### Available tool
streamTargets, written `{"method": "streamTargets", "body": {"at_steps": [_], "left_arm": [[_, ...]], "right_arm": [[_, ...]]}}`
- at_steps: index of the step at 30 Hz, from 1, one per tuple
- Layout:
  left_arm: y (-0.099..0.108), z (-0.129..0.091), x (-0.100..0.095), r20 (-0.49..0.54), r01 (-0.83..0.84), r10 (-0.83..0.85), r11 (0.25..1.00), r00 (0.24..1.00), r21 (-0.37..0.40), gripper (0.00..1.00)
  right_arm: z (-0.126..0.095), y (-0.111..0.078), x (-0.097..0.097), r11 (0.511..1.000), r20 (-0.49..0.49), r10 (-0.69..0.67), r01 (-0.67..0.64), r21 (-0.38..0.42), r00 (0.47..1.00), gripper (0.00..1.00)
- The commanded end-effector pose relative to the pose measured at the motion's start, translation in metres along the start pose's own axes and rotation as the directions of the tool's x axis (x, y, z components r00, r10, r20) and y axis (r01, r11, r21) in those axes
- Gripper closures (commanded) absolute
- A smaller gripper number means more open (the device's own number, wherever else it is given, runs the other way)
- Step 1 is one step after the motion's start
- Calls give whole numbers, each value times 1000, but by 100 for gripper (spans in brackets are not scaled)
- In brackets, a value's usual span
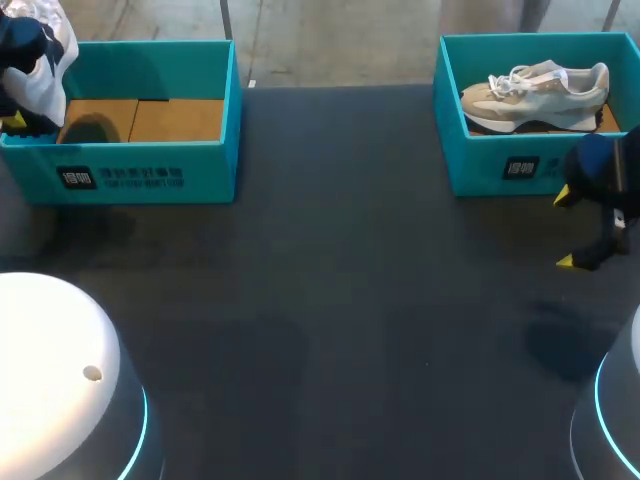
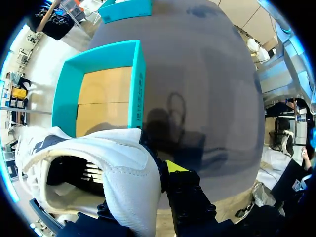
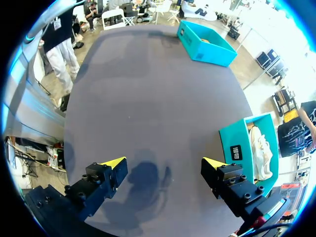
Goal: Take the shoe out of the shoebox, open the shoe tongue, remove and reinsert the insole, then place the shoe into the shoebox
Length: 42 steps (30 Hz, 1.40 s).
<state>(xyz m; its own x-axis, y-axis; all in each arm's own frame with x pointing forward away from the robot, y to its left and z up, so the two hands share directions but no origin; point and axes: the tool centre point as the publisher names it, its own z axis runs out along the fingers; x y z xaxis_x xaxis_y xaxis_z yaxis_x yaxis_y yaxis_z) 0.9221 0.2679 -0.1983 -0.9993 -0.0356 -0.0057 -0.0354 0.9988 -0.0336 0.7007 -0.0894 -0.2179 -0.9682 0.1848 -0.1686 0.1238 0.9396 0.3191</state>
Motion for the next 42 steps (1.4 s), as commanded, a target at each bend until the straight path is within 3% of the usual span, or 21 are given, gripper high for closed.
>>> {"method": "streamTargets", "body": {"at_steps": [1,22,29,37,42], "left_arm": [[1,-3,-5,-34,-1,1,1000,999,0,100],[1,-3,-5,-34,-1,1,1000,999,0,100],[13,-9,-21,-40,-15,14,1000,999,-9,100],[27,-16,-39,-25,-131,131,991,991,8,100],[35,-15,-46,-67,-340,337,940,939,-29,100]], "right_arm": [[1,0,0,1000,1,0,0,2,1000,0],[1,0,0,1000,1,0,0,2,1000,0],[1,0,0,1000,1,0,0,2,1000,0],[1,0,0,1000,1,0,0,2,1000,0],[1,0,0,1000,1,0,0,2,1000,0]]}}
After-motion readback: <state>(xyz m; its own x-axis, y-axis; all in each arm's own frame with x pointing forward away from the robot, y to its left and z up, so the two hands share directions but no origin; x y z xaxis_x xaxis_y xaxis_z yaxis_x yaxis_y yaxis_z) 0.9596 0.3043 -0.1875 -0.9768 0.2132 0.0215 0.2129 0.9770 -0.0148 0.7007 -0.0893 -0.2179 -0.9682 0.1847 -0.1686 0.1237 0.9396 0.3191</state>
